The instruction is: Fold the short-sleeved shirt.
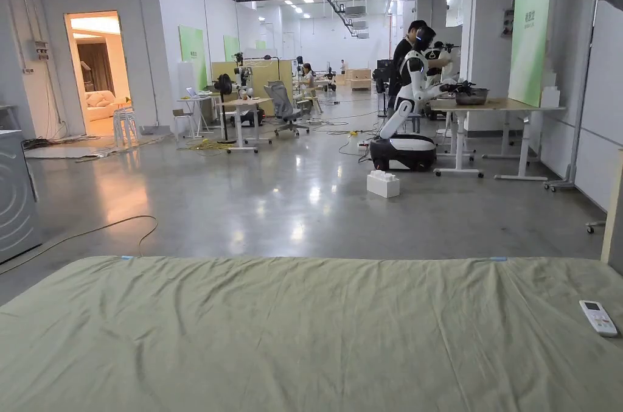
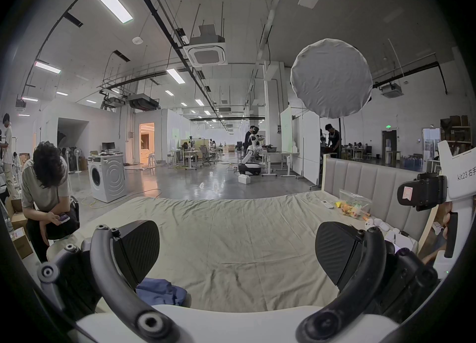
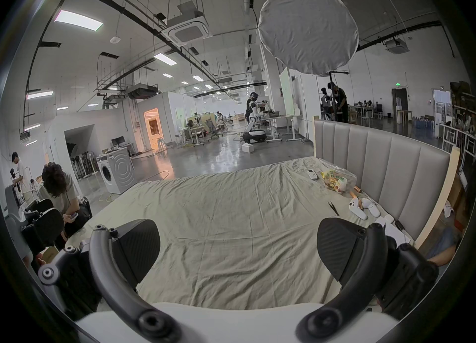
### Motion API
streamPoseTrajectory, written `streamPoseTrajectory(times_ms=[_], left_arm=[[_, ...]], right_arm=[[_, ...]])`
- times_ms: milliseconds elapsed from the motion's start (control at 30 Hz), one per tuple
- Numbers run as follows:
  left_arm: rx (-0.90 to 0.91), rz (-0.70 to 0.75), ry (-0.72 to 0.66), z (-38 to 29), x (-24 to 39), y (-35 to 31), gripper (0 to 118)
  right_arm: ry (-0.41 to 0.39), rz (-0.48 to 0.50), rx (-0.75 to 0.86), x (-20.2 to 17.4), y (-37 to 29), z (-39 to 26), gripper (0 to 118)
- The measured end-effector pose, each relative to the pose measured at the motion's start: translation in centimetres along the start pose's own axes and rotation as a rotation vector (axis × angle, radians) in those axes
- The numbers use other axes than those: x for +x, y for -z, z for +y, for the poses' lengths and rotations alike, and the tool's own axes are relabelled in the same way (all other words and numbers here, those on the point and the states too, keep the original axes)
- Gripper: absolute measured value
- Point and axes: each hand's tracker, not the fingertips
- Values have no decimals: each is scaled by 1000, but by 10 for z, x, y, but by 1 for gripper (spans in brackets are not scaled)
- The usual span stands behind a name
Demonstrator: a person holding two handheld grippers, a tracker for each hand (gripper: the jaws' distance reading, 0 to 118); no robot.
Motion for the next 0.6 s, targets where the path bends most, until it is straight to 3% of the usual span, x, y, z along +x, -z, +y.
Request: streamPoseTrajectory(times_ms=[333,500,600], left_arm=[[0,-1,1,0,1,2,118],[-7,-5,2,-1,1,4,118],[-6,-14,-9,-1,2,4,118]], right_arm=[[-15,-45,-1,-1,4,-2,118],[-48,-10,-41,-10,-1,-1,118],[-27,-6,-74,-18,-2,2,118]])
